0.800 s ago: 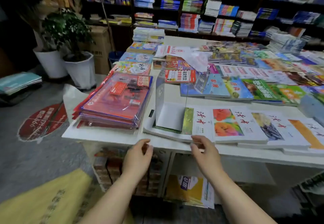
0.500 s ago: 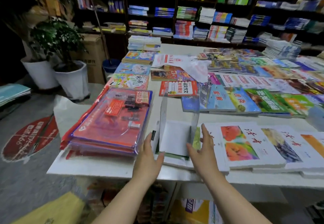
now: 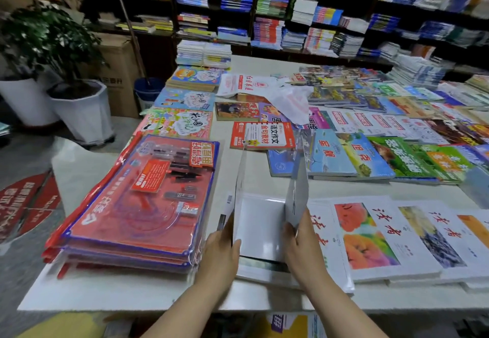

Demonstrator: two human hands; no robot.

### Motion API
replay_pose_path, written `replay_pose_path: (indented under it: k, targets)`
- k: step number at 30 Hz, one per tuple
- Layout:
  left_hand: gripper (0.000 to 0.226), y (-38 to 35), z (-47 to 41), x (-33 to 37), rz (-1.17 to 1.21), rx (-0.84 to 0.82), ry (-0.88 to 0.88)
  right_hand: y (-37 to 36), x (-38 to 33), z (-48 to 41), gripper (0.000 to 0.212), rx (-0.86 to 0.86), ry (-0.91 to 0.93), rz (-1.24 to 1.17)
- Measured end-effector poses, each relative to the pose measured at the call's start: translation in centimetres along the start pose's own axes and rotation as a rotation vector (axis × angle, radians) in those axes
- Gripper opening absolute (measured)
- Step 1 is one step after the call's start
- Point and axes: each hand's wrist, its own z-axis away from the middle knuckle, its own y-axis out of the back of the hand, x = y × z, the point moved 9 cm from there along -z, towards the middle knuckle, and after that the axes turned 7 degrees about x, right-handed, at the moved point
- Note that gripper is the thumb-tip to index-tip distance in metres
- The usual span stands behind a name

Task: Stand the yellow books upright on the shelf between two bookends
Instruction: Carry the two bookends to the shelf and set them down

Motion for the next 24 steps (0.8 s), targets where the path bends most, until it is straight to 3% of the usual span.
replay_pose_path:
  k: [6, 11, 19, 24]
  targets:
    - [0.052, 0.7, 0.3, 0.5, 0.152, 0.015, 0.121, -0.6, -0.7, -0.9, 0.057, -0.084, 0.036, 0.013]
    - [0.048, 1.3, 0.9, 2.3, 0.200, 0.121, 0.175, 0.5, -1.3, -1.9, 0.059, -0.125, 0.037, -0.003]
    - [0.041, 4.7, 1.7, 4.4, 0.329, 0.429, 0.265, 2.4, -3.8, -3.2, 0.045, -0.148, 0.075, -0.074]
    - [0.041, 10.4, 2.2, 6.1, 0.340, 0.600, 0.184, 1.3, -9.1, -3.0, 0.042, -0.228, 0.162, -0.172]
